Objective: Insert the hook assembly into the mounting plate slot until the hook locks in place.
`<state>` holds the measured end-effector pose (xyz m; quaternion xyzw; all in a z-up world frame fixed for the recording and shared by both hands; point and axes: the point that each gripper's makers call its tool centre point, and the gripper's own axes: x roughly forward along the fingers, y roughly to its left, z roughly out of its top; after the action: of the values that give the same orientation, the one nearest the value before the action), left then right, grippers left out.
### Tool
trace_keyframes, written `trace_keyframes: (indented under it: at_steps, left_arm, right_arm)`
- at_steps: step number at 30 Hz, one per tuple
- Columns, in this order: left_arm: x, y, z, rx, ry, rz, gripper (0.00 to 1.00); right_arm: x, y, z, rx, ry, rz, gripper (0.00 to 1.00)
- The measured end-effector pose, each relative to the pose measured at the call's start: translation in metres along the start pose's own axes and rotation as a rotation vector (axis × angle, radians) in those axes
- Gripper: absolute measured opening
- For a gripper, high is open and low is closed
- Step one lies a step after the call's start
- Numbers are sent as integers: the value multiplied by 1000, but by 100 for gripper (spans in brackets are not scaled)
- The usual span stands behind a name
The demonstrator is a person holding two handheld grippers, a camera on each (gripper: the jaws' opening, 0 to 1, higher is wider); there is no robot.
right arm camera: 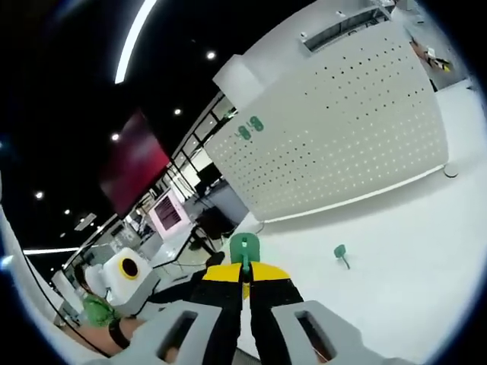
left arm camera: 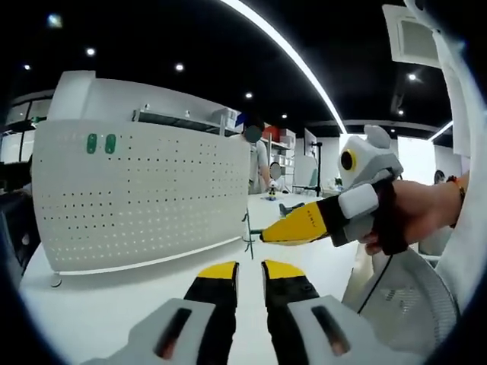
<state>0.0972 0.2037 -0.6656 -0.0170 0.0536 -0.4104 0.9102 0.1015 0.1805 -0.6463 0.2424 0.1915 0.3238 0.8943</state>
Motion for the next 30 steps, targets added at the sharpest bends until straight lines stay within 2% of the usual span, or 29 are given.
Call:
trace_keyframes:
  at_steps: [2, 10, 13, 23, 26, 30]
  left_arm:
    - [-2, 1, 0, 1, 0, 5, 14]
    - [-12, 7, 3, 0, -15, 34, 18]
    - [-15, 9, 1, 10, -10, 40, 19]
    - [-32, 16, -1, 5, -4, 67, 25]
    - [-35, 18, -1, 17, 5, 76, 27]
    - [-42, 21, 0, 33, 10, 82, 31]
  right_arm:
    - [0, -2, 4, -33, -10, -17, 1]
    - [2, -1, 12, -62, -25, -24, 1]
    - [4, -5, 14, -87, -27, -67, 1]
    - [13, -2, 29, -116, -37, -64, 1]
    - [17, 0, 36, -153, -45, -69, 1]
    - [23, 2, 41, -158, -57, -73, 1]
